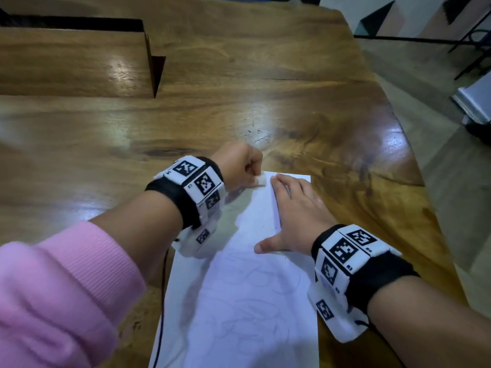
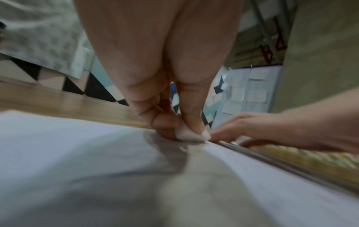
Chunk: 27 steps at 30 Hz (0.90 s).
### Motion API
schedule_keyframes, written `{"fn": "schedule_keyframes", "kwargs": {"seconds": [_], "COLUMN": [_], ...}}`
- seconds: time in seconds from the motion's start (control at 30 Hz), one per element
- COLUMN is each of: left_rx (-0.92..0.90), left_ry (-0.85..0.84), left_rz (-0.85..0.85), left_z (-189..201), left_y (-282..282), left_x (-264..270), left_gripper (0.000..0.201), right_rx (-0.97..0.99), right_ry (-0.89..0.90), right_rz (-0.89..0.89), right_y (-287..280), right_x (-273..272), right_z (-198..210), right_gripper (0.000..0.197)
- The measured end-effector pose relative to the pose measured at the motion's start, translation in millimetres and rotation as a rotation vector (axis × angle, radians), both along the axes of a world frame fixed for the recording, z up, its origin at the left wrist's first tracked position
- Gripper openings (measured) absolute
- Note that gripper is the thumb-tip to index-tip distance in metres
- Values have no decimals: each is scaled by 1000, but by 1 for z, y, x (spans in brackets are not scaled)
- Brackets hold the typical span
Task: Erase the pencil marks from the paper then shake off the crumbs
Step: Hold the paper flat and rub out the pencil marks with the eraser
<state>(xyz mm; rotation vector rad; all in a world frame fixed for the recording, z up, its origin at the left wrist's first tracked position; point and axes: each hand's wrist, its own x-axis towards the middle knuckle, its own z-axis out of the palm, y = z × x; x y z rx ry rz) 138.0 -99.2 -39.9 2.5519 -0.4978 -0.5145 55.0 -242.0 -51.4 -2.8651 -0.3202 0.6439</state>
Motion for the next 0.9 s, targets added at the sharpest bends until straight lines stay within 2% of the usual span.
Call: {"fn": "schedule_keyframes", "kwargs": {"seconds": [0.2, 0.27, 0.33, 0.4, 0.47, 0.57, 0.63, 0.7, 0.8, 0.9], "left_rx": [83, 91, 90, 95, 81, 43, 79, 103, 66, 57], "left_ry": [60, 67, 6, -38, -35, 33, 100, 112, -20, -27], "left_rz": [-265, -254, -188, -138, -139, -211, -310, -352, -227, -169], "left_z": [-1, 4, 7, 10, 8, 4, 4, 5, 9, 9], "left_y": [16, 13, 3, -6, -8, 10, 22, 19, -7, -23], "left_x": [-48, -42, -23, -7, -4, -28, -46, -42, -11, -2], "left_gripper": [5, 7, 10, 18, 17, 10, 11, 11, 8, 8], "right_rx": [17, 25, 19, -6, -44, -74, -82, -87, -98, -89], "right_ry": [51, 75, 97, 117, 136, 165, 170, 172, 177, 173], "right_rz": [-88, -141, -178, -181, -167, -159, -150, -151, -142, -137], "right_y": [6, 9, 10, 12, 15, 17, 18, 18, 18, 16], "right_x": [-4, -7, -8, -9, -8, -9, -9, -10, -10, -10], "right_z": [1, 3, 6, 7, 7, 6, 5, 4, 4, 4], "right_gripper": [134, 136, 136, 138, 142, 146, 147, 148, 147, 145]}}
